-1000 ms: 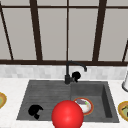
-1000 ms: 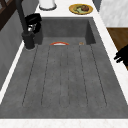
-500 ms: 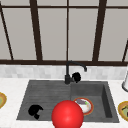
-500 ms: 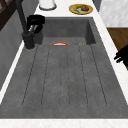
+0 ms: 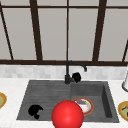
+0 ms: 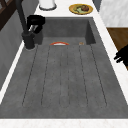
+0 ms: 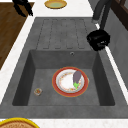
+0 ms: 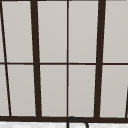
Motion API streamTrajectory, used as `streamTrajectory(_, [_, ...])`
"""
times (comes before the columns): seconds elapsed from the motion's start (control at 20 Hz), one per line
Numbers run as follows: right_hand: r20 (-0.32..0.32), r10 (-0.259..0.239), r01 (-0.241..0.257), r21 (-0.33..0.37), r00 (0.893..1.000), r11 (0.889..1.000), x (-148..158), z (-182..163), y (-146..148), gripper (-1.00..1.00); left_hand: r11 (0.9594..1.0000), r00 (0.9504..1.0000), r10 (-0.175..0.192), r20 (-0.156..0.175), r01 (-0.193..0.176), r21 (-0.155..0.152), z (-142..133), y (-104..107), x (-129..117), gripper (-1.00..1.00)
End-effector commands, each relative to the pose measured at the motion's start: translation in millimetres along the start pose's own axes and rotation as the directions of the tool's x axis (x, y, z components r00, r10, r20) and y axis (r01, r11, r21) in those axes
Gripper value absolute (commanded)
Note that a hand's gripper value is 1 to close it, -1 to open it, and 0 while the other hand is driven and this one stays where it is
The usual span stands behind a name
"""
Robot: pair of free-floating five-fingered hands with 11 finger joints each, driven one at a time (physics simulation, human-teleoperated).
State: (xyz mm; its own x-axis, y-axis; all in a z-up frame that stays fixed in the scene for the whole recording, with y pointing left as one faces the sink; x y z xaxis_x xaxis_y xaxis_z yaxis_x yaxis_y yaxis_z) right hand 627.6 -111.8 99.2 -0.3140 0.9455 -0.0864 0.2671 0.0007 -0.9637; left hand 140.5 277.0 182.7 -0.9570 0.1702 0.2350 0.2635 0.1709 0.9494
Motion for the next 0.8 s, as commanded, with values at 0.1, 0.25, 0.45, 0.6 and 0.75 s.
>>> streamTrajectory(0.1, [-0.119,-0.033,0.029,-0.034,0.992,0.999,-0.1,6.1,24.2,1.0,1.0,1.0,0.0,0.0,0.0,0.0,0.0,0.0,0.0,0.0])
streamTrajectory(0.25, [-0.121,-0.045,0.04,-0.042,0.992,0.998,0.2,4.8,23.6,1.0,1.0,1.0,0.0,0.0,0.0,0.0,0.0,0.0,0.0,0.0])
streamTrajectory(0.45, [-0.12,-0.057,0.05,-0.054,0.991,0.997,0.6,3.6,22.8,1.0,1.0,1.0,0.0,0.0,0.0,0.0,0.0,0.0,0.0,0.0])
streamTrajectory(0.6, [-0.121,-0.078,0.071,-0.058,0.99,0.996,0.0,2.7,20.6,1.0,1.0,1.0,0.0,0.0,0.0,0.0,0.0,0.0,0.0,0.0])
streamTrajectory(0.75, [-0.111,-0.093,0.086,-0.069,0.989,0.994,1.3,3.1,19.2,1.0,1.0,1.0,0.0,0.0,0.0,0.0,0.0,0.0,0.0,0.0])
